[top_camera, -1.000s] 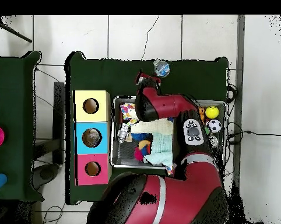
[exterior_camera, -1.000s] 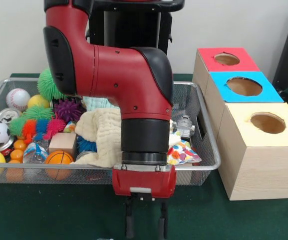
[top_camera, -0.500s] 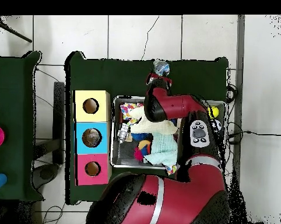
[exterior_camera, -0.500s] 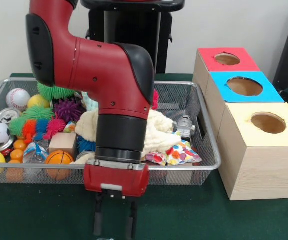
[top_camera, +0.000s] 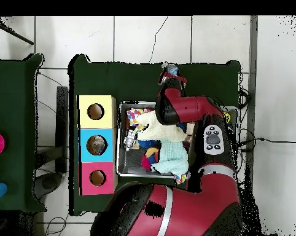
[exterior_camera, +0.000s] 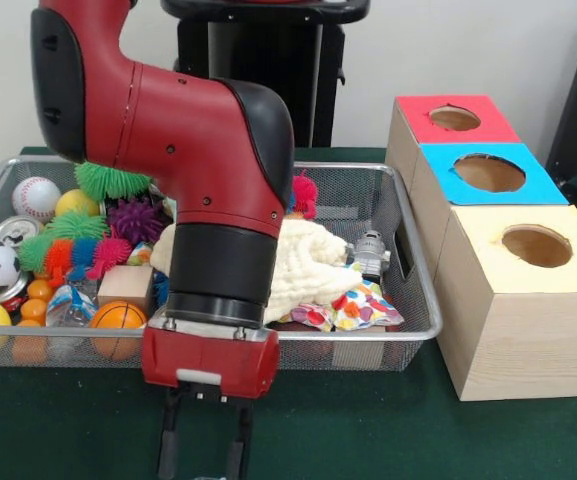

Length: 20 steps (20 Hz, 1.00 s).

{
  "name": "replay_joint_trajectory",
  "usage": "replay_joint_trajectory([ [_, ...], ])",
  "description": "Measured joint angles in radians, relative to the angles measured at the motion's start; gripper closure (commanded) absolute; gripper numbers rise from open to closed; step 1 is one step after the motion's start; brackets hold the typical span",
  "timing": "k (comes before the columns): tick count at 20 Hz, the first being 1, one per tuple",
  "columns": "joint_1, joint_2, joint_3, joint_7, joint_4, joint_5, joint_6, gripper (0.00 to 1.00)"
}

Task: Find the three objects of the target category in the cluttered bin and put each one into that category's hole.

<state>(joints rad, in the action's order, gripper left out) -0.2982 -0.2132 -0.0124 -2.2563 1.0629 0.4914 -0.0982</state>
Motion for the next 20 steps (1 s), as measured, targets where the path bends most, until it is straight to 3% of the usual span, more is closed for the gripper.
replay_joint_trajectory([
  [6, -0.016, -0.051, -0.020, 0.000, 0.037, -0.006, 0.065, 0.00],
  [7, -0.032, -0.095, -0.035, 0.000, 0.067, -0.025, 0.154, 0.00],
  [10, -0.048, -0.141, -0.043, 0.000, 0.093, -0.053, 0.272, 0.00],
  [13, -0.074, -0.230, -0.045, 0.000, 0.123, -0.097, 0.519, 0.00],
  [17, -0.101, -0.298, -0.048, 0.000, 0.142, -0.111, 0.659, 0.00],
  [20, -0.131, -0.346, -0.057, 0.000, 0.162, -0.113, 0.699, 0.00],
])
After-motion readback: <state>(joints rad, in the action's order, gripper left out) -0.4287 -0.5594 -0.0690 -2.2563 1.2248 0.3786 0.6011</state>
